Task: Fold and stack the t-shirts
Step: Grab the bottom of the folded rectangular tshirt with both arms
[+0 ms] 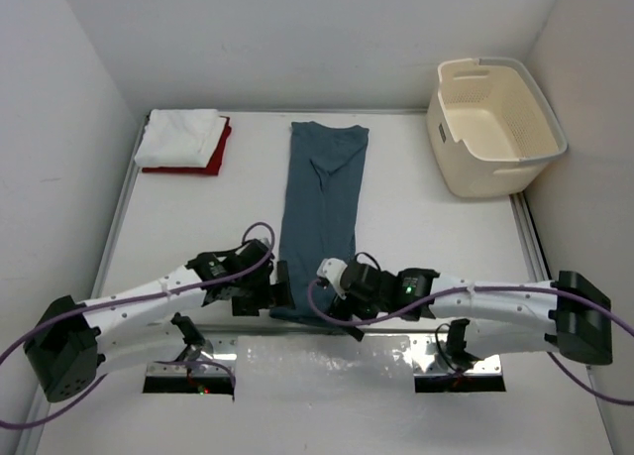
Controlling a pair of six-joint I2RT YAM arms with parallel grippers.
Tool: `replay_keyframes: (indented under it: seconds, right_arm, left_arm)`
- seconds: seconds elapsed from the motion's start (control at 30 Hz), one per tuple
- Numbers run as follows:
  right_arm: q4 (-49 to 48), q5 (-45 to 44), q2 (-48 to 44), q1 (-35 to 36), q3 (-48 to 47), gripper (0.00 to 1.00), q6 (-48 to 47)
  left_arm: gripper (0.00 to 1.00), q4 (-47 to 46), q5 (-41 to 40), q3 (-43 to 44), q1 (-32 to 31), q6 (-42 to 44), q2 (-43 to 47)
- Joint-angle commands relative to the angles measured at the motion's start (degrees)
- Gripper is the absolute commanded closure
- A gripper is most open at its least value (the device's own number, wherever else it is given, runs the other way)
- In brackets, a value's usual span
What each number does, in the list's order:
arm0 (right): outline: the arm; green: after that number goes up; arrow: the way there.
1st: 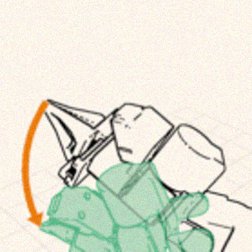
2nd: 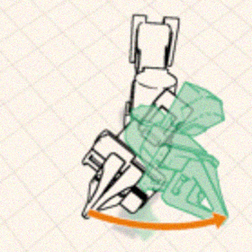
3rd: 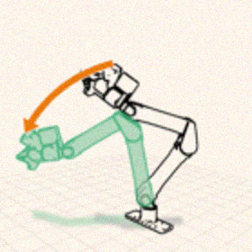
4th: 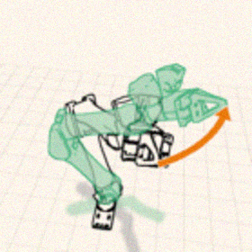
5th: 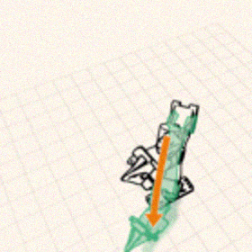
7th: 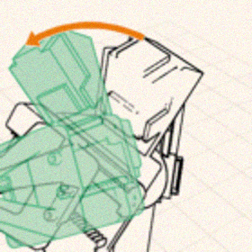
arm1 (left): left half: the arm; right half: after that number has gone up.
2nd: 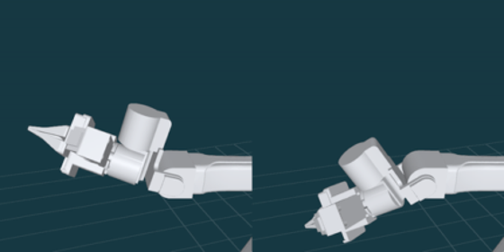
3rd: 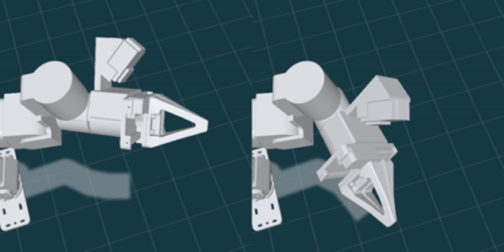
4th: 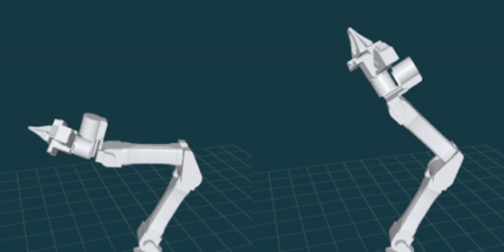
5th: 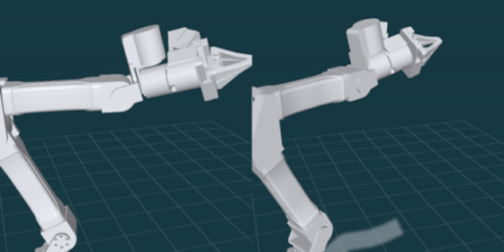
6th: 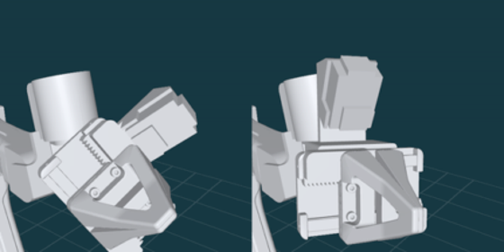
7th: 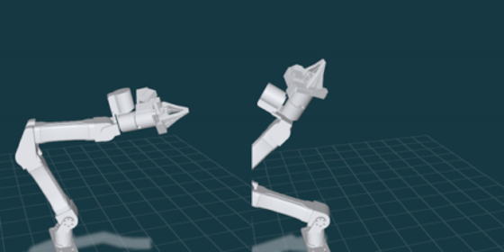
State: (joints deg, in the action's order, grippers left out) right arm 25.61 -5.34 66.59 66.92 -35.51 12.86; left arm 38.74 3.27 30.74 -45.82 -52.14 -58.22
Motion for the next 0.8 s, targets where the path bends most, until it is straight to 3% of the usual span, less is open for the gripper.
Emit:
replay_keyframes:
  seconds: [0.0, 0.03, 0.17, 0.2, 0.27, 0.43, 0.5, 0.6, 0.77]
  right_arm:
    - [-4.2, -6.2, 1.2, 5.0, 0.7, 0.01, 7.2]
    - [-5.9, -7.1, 1.9, 5.5, 1.0, 0.01, 7.8]
    - [-8.0, -10.4, 4.7, 6.7, 2.6, 0.05, 9.9]
    - [-8.7, -10.0, 5.3, 6.9, 2.9, 0.07, 10.3]
    - [-9.3, -9.2, 6.8, 7.3, 3.5, 0.1, 10.7]
    - [-11.5, -10.0, 7.7, 8.1, 5.0, 0.13, 11.2]
    - [-12.6, -9.9, 8.4, 8.1, 5.4, 0.16, 11.4]
    - [-12.7, -10.6, 9.8, 8.1, 5.6, 0.22, 11.7]
    - [-13.7, -9.7, 12.2, 8.1, 6.1, 0.35, 12.0]
  left_arm:
    - [0.02, -3.6, 1.3, -1.0, -2.7, -2.5, -2.1]
    - [0.1, -3.7, 0.3, -2.0, -2.9, -2.7, -2.5]
    - [0.18, -6.1, 0.0, -2.9, -2.7, -2.6, -4.3]
    - [0.26, -6.0, -0.6, -3.0, -2.7, -3.1, -4.4]
    - [0.33, -6.6, -0.6, -3.8, -3.0, -3.3, -4.1]
    - [0.39, -9.6, 0.2, -5.8, -3.3, -3.9, -4.9]
    - [0.46, -10.4, 0.0, -5.8, -3.3, -3.7, -6.1]
    - [0.52, -10.9, 0.2, -6.0, -3.5, -3.7, -7.6]
    - [0.71, -13.5, 0.1, -6.7, -3.6, -3.6, -9.0]
